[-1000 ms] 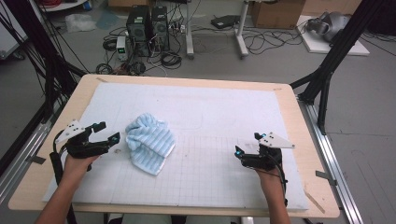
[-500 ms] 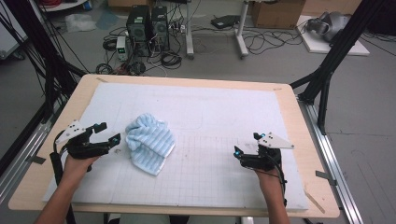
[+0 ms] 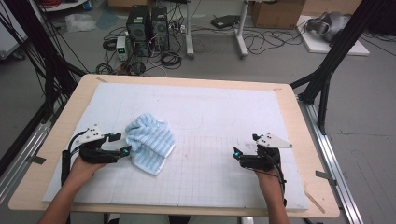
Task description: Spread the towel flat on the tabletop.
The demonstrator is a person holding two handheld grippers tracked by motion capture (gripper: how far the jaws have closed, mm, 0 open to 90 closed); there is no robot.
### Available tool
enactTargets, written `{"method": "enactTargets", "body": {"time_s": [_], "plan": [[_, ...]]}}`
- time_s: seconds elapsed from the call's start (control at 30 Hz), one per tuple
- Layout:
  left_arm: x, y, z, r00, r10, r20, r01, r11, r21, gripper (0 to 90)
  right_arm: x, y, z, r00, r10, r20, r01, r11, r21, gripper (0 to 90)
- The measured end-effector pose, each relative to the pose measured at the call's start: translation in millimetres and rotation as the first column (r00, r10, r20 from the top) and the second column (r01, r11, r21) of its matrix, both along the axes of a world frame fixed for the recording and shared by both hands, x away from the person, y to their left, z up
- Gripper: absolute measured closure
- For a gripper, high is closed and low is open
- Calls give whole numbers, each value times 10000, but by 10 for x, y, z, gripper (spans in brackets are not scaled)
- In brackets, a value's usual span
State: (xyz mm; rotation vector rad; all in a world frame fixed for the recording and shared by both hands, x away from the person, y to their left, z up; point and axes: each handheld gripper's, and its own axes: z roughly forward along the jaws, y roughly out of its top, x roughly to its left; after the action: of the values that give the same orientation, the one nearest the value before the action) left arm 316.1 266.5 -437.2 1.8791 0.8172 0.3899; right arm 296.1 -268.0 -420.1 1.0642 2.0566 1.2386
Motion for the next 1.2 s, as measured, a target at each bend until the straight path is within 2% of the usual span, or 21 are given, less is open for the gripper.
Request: {"method": "enactTargets", "body": {"time_s": [0.17,0.2,0.3,0.33,0.37,0.4,0.43,0.47,0.53,0.63,0.67,0.73,0.83,0.9,1.0,1.07,1.1,1.2], "plan": [[8,-61,-11,9999,-53,-117,55,9999,155,286,8,5,-16,9999,5,-155,-5,10000,-36,98],[8,-133,-20,9994,-302,-174,307,9991,285,309,9,11,-17,9999,-2,-148,2,10000,-44,98],[17,-274,-31,9986,-503,-149,514,9950,858,436,11,19,-22,9999,34,-149,-35,10000,-75,98],[12,-335,-23,9980,-613,138,592,9906,1236,543,12,21,-24,9999,22,-151,-23,10000,-63,98],[12,-335,-23,9980,-613,138,592,9906,1236,656,11,24,-25,9998,20,-190,-21,10000,-66,98],[-6,-399,15,9938,-905,640,831,9904,1103,722,9,24,-25,9998,14,-204,-16,10000,-72,98],[-6,-399,15,9938,-905,640,831,9904,1103,759,8,23,-24,9998,4,-177,-5,10000,-59,98],[-18,-439,92,9885,-1179,952,1127,9919,581,768,7,18,-21,9999,7,-166,-8,10000,-61,98],[-18,-483,167,9850,-1343,1083,1337,9909,134,774,8,11,-20,9999,-33,-156,33,10000,3,98],[45,-582,272,9794,-1622,1199,1703,9835,-612,778,10,4,-18,9999,-37,-159,39,9999,123,98],[75,-626,305,9777,-1713,1212,1808,9808,-726,778,9,5,-17,9999,-25,-137,27,9999,120,98],[103,-664,333,9761,-1792,1228,1891,9791,-744,778,6,8,-14,9999,-28,-158,31,9998,184,98],[270,-900,514,9691,-2099,1298,2207,9724,-754,778,7,9,-15,9999,-26,-165,29,9998,198,98],[317,-952,554,9680,-2142,1306,2243,9721,-682,778,11,11,-20,9998,19,-189,-16,9998,180,98],[488,-1175,654,9617,-2521,1075,2609,9623,-769,779,14,21,-23,9998,42,-207,-38,9999,154,98],[527,-1231,667,9597,-2632,986,2705,9601,-708,779,18,29,-29,9997,82,-219,-79,9999,129,98],[590,-1352,682,9556,-2845,762,2898,9545,-701,779,20,31,-31,9997,77,-218,-74,9999,128,98],[651,-1508,706,9454,-3227,450,3255,9412,-899,778,29,33,-37,9997,115,-215,-112,9998,148,98]]}}
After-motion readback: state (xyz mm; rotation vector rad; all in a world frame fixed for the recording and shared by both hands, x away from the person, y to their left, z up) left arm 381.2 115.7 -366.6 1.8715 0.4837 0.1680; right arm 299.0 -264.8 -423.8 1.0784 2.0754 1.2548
